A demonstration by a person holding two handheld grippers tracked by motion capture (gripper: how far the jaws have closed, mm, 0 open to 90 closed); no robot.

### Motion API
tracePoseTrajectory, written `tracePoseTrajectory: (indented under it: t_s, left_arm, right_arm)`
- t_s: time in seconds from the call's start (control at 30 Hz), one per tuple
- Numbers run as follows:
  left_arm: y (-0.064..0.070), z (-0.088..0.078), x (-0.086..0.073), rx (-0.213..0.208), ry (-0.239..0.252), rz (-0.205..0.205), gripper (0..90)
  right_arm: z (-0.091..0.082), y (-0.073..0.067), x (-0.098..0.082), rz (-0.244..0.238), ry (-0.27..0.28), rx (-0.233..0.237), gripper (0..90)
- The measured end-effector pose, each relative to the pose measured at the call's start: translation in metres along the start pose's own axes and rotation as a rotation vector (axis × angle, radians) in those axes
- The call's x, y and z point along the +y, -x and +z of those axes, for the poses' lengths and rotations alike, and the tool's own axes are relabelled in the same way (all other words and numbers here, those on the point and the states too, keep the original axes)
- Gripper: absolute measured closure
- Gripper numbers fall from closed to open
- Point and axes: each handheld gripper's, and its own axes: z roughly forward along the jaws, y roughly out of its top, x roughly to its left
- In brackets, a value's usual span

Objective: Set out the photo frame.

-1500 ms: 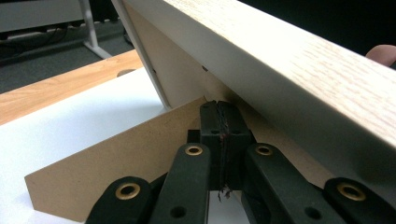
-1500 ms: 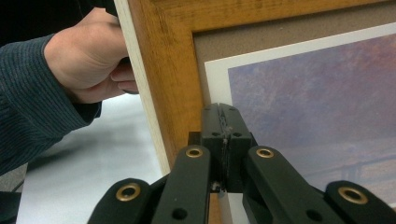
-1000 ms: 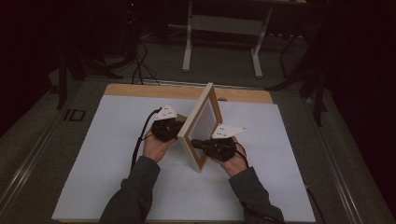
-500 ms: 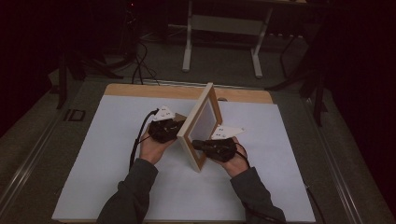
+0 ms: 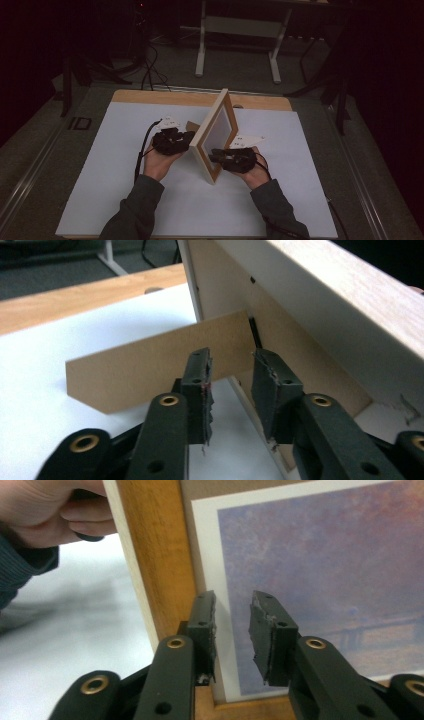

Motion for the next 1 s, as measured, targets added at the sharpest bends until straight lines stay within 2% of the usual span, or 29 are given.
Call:
tracePoseTrajectory:
  t_s: [0.03,0.13,0.17,0.67,0.8,1.0]
  left_arm:
    - [0.0,-0.001,-0.001,-0.001,-0.006,-0.016,67.8]
    - [-0.001,-0.001,-0.001,0.0,-0.007,-0.02,66.1]
    - [-0.001,-0.005,-0.003,0.005,-0.009,-0.032,64.3]
    - [0.005,-0.029,-0.018,0.052,-0.02,-0.018,58.7]
    - [0.01,-0.037,-0.026,0.056,-0.001,-0.017,58.5]
    - [0.019,-0.045,-0.034,0.043,-0.001,-0.018,57.8]
  right_arm:
    - [0.0,0.001,0.0,0.001,-0.003,-0.002,69.6]
    - [-0.001,0.002,-0.001,0.006,-0.007,-0.003,68.7]
    - [-0.003,0.003,-0.001,0.008,-0.011,-0.006,66.5]
    - [-0.012,0.015,-0.004,0.039,-0.016,-0.035,61.0]
    - [-0.014,0.019,-0.005,0.044,-0.014,-0.044,60.6]
    - [-0.014,0.023,-0.008,0.055,-0.019,-0.055,60.0]
